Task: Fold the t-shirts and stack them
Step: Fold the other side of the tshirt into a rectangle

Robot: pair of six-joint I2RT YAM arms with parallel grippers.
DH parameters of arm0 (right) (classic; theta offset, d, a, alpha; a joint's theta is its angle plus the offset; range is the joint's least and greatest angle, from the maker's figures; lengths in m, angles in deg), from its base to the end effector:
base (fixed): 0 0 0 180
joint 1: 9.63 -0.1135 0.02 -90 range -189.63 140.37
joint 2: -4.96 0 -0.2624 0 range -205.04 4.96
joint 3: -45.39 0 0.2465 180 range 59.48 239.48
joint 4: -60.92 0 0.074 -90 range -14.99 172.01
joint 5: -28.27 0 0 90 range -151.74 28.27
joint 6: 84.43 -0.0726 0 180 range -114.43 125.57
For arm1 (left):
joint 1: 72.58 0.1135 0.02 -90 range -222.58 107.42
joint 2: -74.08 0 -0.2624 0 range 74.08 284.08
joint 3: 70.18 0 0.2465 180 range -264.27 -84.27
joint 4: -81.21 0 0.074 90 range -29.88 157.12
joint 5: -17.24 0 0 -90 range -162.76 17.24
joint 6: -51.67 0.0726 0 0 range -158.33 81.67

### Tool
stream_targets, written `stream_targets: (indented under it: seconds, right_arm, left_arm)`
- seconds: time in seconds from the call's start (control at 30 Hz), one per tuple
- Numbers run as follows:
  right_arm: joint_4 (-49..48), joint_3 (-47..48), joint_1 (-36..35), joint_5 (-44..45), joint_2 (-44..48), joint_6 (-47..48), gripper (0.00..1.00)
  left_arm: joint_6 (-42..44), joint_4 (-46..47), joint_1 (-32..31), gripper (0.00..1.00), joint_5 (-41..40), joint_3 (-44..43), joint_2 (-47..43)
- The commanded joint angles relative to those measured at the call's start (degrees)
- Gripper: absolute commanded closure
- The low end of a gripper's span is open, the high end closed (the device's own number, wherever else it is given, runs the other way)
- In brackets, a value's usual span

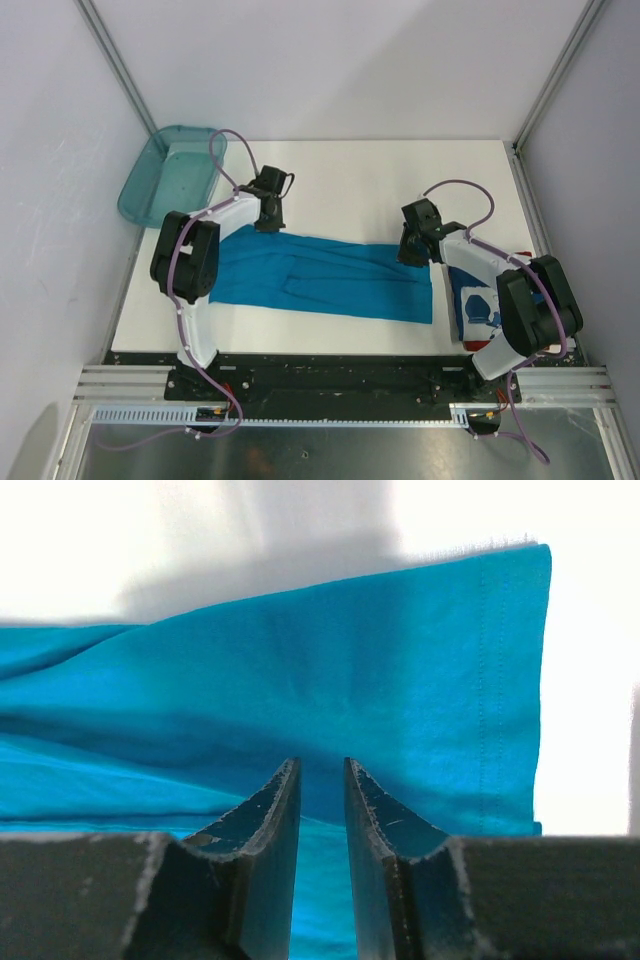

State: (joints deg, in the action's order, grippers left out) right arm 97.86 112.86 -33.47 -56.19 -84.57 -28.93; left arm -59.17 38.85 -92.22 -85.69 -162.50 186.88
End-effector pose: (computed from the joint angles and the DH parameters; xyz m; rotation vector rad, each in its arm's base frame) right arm 0.2970 0.1236 0.1579 0.2776 2.5983 0.2428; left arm 0.3998 -0.1254 0.1404 -0.0992 2.6197 0.0596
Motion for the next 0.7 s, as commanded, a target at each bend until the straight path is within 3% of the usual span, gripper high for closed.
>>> stream_targets:
  seconds: [0.0,0.67]
  right_arm:
    - [-1.2,2.2,-0.3,0.3,-0.6,-0.2,0.72]
    - [-5.1,3.3,-2.1,-1.8,-3.4,0.5,0.72]
  left_arm:
    - [0.6,0.1,-0.4,0.99,-1.6,0.4,-3.2]
    - [-8.0,0.4,-1.4,1.0,5.8,18.9,-24.3]
